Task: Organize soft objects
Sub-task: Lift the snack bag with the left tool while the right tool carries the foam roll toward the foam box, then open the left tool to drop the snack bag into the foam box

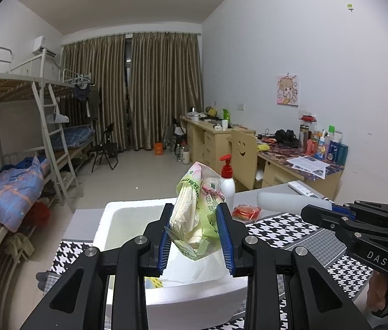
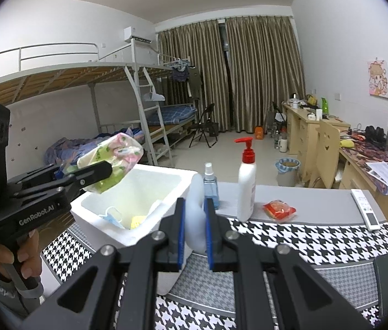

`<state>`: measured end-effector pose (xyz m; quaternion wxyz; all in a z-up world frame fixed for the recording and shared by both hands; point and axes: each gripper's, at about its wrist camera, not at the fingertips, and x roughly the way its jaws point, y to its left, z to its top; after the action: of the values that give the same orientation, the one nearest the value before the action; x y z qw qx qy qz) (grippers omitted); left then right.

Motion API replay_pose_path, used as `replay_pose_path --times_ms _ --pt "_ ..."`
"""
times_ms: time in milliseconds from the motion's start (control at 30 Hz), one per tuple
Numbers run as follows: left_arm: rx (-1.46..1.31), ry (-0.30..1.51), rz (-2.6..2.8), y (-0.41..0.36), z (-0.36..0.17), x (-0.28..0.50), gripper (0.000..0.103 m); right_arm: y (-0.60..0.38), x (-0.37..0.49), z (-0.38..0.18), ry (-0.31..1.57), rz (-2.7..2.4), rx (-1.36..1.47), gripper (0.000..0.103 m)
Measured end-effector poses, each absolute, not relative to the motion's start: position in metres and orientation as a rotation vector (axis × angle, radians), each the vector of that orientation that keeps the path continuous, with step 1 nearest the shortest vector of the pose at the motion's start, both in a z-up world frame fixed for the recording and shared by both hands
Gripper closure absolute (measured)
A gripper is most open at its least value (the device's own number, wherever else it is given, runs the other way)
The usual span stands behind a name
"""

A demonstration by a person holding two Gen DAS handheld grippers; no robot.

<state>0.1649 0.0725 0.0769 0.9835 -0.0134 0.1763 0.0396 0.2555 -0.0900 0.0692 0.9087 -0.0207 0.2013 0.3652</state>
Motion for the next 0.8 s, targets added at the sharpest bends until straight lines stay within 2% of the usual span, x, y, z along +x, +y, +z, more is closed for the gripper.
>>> replay_pose_path --times_ms 667,700,767,800 --pt "-0.054 0.411 0.142 0.102 0.063 0.18 0.068 -0.067 0.257 0.07 0.425 0.786 -0.071 0.088" --pt "-0.054 0.413 0.144 0.103 0.062 0.179 0.062 -0.065 0.257 0.069 0.427 0.785 -0.072 0.088" --pt "-0.055 0.414 0.155 0.107 0.061 0.178 0.041 -0.063 0.258 0.069 0.431 0.785 -0.074 0.088" --pt "-0.059 0.411 0.161 0.108 0.06 0.178 0.027 -0.061 0.258 0.069 0.432 0.784 -0.075 0.088"
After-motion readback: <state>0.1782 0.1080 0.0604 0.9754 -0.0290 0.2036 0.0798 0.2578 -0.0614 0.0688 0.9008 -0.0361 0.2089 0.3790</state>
